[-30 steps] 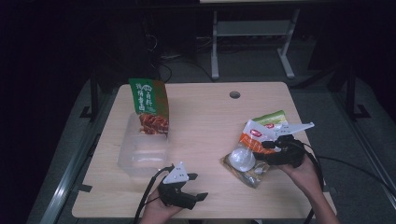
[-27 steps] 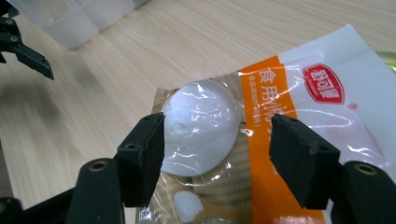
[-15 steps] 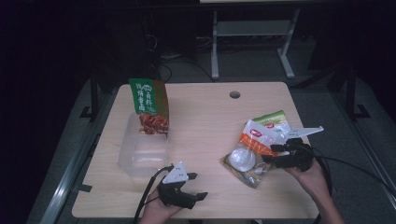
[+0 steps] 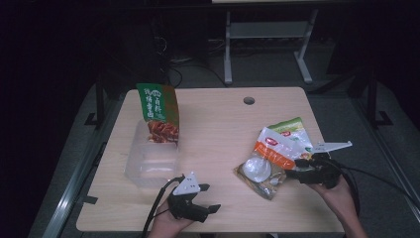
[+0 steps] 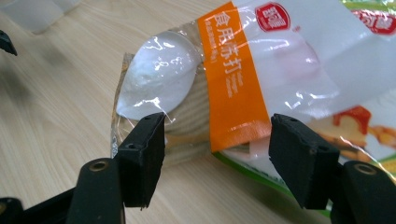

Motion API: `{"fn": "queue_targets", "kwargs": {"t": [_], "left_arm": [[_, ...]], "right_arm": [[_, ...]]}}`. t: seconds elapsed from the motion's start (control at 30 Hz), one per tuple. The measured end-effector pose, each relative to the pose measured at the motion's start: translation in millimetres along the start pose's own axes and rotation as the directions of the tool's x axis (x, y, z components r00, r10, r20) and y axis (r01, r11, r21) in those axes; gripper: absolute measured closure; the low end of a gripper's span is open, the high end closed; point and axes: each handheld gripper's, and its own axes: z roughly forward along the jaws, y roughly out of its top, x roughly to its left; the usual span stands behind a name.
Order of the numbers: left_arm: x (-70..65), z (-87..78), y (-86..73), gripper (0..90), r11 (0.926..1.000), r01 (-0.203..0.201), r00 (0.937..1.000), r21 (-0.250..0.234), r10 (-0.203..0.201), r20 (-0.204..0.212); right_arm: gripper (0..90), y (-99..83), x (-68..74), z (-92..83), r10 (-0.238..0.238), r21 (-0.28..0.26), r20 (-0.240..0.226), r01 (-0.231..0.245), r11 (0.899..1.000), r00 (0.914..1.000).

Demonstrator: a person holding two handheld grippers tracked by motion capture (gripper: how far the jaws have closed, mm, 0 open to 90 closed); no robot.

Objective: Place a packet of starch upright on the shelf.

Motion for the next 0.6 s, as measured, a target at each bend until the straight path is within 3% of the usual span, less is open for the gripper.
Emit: {"fn": "queue_targets", "kwargs": {"t": [0.27, 0.6], "left_arm": [[-0.3, 1.3, -0.4, 25.5, 1.0, 0.0, 1.0, 0.0, 0.0, 0.001], [0.4, 1.6, -0.2, 25.5, 1.0, 0.003, 1.0, 0.0, -0.003, 0.003]], "right_arm": [[37.6, -9.5, -4.8, 1.4, 0.036, 0.006, -0.008, -0.036, 0.999, 0.9993], [48.7, 1.9, -5.3, 14.2, 0.042, 0.023, -0.033, -0.041, 0.999, 0.9986]]}}
